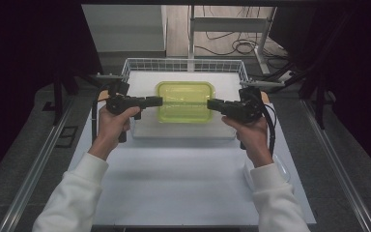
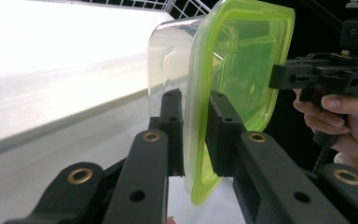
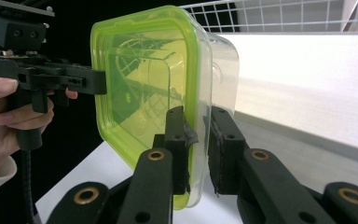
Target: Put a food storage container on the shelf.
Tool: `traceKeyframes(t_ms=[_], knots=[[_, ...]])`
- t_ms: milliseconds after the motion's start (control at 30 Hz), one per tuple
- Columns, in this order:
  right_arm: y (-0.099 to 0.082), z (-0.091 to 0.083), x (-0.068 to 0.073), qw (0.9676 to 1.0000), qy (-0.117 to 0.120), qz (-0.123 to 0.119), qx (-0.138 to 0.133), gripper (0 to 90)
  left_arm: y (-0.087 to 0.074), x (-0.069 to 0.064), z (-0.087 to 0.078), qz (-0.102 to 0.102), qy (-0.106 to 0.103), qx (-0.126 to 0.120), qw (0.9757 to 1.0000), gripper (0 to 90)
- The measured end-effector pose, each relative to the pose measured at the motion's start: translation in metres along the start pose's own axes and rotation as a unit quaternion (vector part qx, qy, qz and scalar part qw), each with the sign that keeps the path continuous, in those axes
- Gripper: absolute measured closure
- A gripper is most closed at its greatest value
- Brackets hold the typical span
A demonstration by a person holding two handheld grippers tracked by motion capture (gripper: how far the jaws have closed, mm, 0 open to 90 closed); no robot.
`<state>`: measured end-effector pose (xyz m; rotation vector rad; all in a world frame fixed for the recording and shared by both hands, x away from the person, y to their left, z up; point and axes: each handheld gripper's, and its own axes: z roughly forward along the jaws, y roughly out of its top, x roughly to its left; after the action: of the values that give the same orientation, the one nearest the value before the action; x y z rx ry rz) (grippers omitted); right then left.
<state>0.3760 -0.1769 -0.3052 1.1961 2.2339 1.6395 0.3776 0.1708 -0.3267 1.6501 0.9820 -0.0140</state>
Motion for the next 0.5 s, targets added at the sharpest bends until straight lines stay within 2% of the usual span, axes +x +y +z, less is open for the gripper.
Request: traceKeyframes(t_ms=[233, 300, 500], knots=[[0.014, 0.01, -0.008, 1.0, -0.001, 0.006, 0.004, 78.9, 0.012, 0.009, 0.003, -0.004, 0.005, -0.002, 1.0, 78.6], [0.018, 0.016, -0.013, 1.0, 0.003, 0.008, 0.003, 78.9, 0.018, 0.013, 0.003, -0.008, 0.012, 0.001, 0.9999, 78.6], [0.025, 0.027, -0.023, 0.9998, 0.004, 0.019, 0.003, 79.0, 0.028, 0.023, 0.01, -0.021, 0.012, 0.007, 0.9997, 78.5]])
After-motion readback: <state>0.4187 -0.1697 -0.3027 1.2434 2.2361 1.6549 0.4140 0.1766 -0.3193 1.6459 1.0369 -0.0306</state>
